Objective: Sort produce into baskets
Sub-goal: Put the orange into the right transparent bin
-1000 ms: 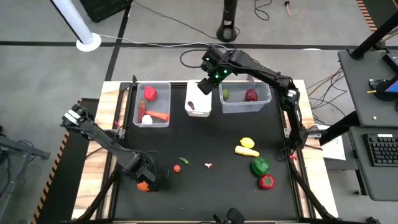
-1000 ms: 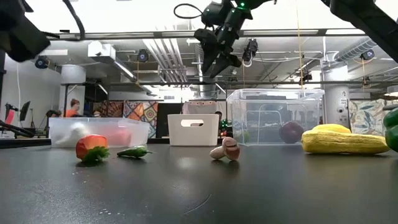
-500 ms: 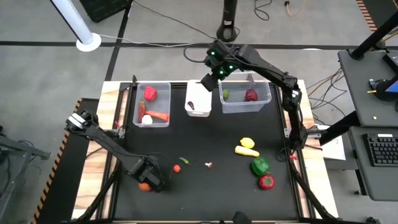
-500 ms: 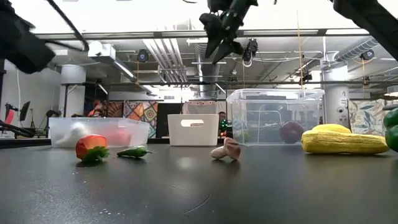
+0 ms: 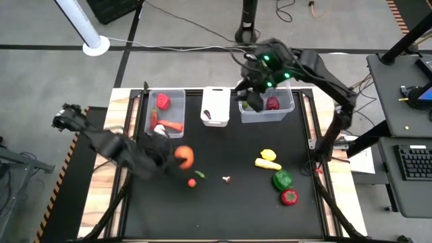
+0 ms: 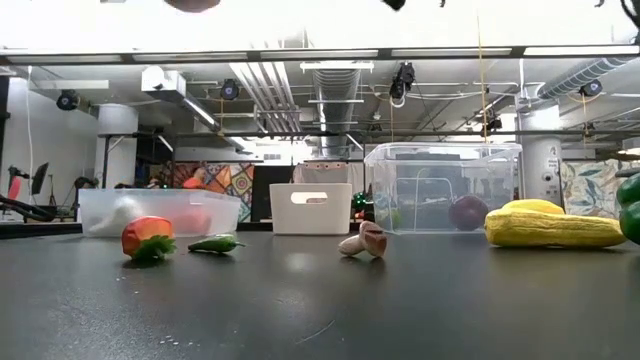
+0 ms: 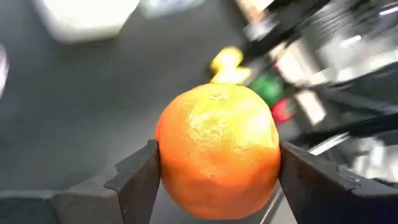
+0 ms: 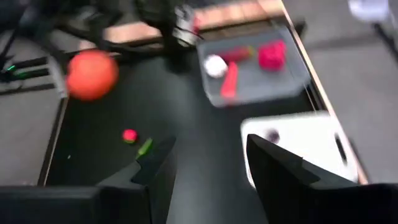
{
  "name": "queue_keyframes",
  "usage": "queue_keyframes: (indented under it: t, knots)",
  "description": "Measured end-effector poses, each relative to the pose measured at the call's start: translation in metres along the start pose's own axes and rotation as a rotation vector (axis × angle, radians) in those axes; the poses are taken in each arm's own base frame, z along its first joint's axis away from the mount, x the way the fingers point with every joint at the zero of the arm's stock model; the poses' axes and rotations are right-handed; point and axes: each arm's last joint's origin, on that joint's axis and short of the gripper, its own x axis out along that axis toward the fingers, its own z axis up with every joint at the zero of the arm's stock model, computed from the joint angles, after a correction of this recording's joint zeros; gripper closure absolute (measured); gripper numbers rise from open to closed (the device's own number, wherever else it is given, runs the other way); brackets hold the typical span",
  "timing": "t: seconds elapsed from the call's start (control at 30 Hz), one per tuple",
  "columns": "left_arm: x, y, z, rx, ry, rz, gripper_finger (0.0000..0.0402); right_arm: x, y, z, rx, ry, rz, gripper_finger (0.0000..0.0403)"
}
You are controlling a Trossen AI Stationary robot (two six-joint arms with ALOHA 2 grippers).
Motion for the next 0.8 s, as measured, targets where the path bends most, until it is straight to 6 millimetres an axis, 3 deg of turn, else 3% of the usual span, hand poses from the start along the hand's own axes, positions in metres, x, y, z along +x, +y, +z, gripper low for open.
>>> queue_keyframes:
  t: [0.17, 0.37, 0.6, 0.7, 0.8]
  knots:
    - [-0.025, -0.021, 0.048, 0.174, -0.162, -0.182, 0.0132, -0.013, 0.048, 0.001, -0.188, -0.119, 0.097, 0.0218]
    - [-0.022, -0.043, 0.082, 0.383, -0.243, -0.432, 0.0132, -0.013, 0.102, -0.005, -0.425, -0.264, 0.109, 0.0228]
    - [0.012, -0.040, 0.090, 0.434, -0.247, -0.539, 0.0132, 0.016, 0.148, -0.020, -0.641, -0.363, -0.028, 0.0246]
    - [0.020, -0.038, 0.088, 0.369, -0.271, -0.623, 0.0132, 0.025, 0.152, -0.020, -0.636, -0.402, -0.094, 0.0243]
    - [0.023, -0.036, 0.084, 0.316, -0.275, -0.699, 0.0132, 0.025, 0.151, -0.019, -0.575, -0.392, -0.130, 0.0215]
